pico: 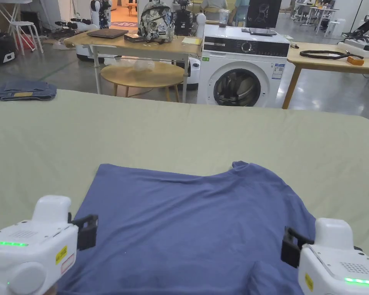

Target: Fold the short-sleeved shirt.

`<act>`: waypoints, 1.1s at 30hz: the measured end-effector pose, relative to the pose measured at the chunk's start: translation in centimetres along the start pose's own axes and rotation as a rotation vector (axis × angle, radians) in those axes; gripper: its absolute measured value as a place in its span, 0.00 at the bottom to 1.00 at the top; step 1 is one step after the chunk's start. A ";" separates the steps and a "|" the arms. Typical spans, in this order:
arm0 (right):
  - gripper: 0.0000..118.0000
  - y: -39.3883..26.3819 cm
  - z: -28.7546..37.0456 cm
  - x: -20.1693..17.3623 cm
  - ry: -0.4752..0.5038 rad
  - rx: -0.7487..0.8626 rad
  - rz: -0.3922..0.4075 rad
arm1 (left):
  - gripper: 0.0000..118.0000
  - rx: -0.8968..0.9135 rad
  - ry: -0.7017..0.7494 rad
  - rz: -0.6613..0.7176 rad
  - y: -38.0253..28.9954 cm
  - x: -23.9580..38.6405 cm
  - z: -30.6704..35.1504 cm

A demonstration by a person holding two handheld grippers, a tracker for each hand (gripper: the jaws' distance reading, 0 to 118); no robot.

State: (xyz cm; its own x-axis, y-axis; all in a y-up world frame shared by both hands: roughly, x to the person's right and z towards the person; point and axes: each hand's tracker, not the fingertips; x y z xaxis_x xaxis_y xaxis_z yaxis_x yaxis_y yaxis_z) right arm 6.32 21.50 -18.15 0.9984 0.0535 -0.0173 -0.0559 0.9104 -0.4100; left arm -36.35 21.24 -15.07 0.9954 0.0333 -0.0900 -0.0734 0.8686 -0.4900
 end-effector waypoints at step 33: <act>0.00 -1.8 -1.6 -2.7 0.051 -0.071 -0.007 | 0.56 -0.634 0.118 0.226 -6.8 -7.9 -1.9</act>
State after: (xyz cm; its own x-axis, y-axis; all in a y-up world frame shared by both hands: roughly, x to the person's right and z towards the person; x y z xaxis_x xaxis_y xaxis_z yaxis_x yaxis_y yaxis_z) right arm 3.78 19.02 -18.78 0.9979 0.0249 -0.0598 -0.0503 0.8794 -0.4735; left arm -43.83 14.13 -12.71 0.9406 0.0941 -0.3261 -0.3363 0.3881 -0.8580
